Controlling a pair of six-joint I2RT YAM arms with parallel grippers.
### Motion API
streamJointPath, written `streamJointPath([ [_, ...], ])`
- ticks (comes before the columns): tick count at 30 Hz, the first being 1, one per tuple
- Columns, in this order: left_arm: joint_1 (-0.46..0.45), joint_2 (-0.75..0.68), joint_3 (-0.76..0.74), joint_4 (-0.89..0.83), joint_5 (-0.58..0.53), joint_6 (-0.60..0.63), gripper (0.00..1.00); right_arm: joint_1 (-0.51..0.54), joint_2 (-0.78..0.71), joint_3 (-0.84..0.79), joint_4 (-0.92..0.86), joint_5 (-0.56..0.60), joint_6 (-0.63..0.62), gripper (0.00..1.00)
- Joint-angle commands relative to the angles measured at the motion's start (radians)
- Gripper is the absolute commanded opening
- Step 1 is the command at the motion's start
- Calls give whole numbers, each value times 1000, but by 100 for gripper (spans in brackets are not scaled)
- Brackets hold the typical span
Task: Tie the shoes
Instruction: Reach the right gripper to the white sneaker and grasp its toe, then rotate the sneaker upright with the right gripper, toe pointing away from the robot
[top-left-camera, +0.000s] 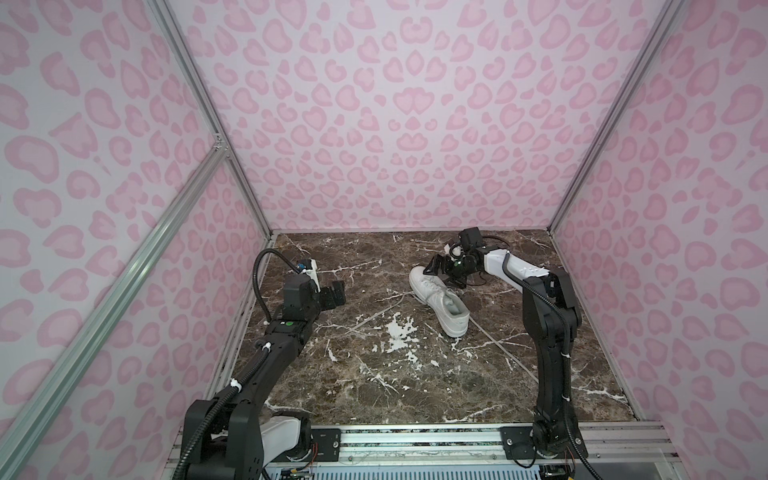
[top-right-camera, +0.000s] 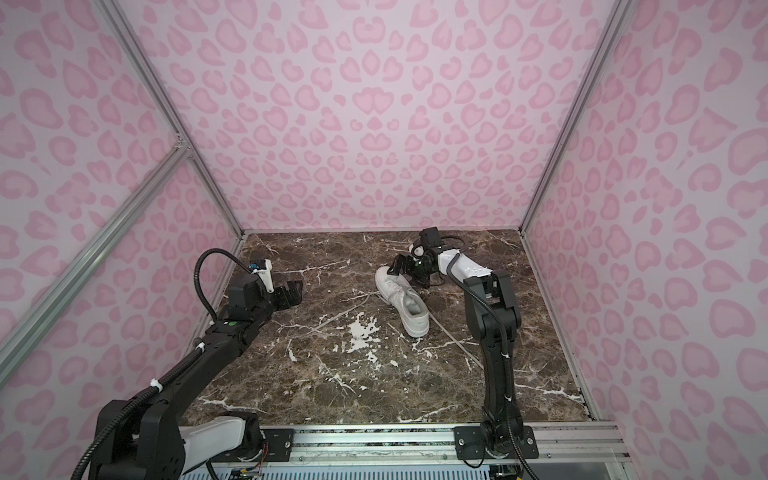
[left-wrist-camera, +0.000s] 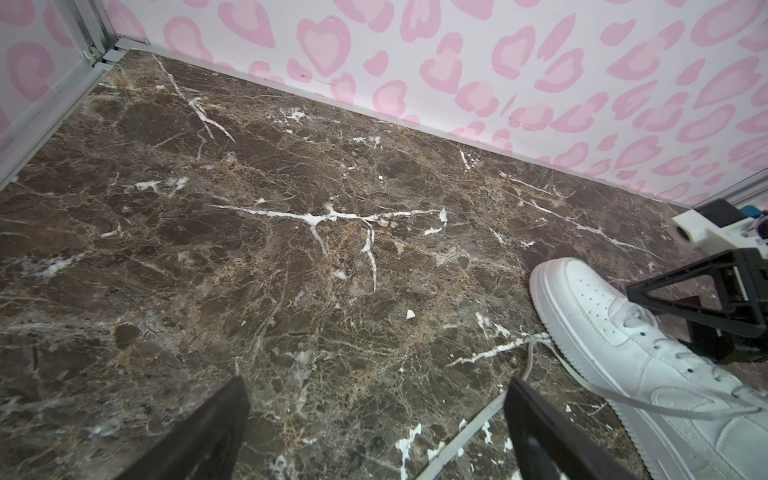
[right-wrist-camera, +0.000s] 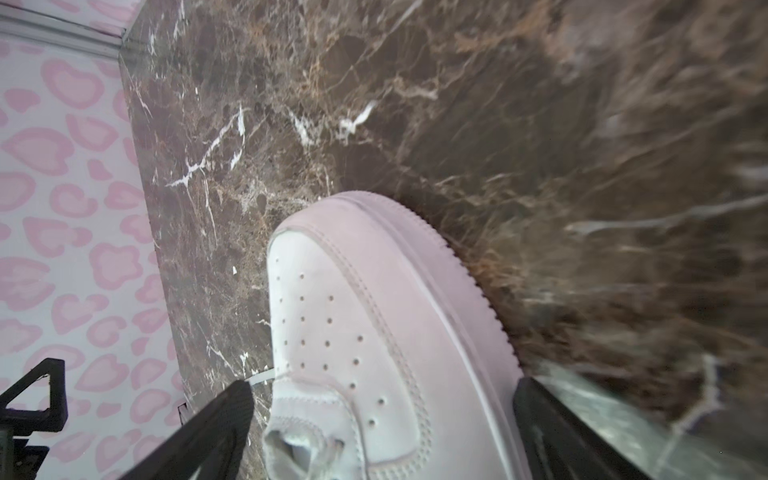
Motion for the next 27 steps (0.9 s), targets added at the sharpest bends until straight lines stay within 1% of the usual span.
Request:
streamJointPath([
  [1,-1,-10,11,-33,11,-1,98,5,-13,-30,16,9,55,100],
  [4,-1,-17,4,-43,8,-5,98,0,-58,-64,9,64,70,100],
  [7,-2,-17,2,-51,12,-8,98,-8,-112,-99,-17,80,60,100],
  [11,-1,-1,17,-66,21,-16,98,-24,-213,-176,-41,108,47,100],
  [13,-3,13,30,-72,31,-22,98,-41,-260,-254,-55,125,40,100],
  [16,-4,33,43,-68,49,-37,98,-63,-312,-341,-40,53,34,100],
  [20,-9,48,56,-63,57,-42,98,-39,-361,-407,-45,-37,12,100],
  [24,-14,56,70,-73,60,-43,98,-18,-396,-500,66,-132,91,100],
  [27,-19,54,76,-83,62,-42,98,1,-411,-545,122,-139,137,100],
])
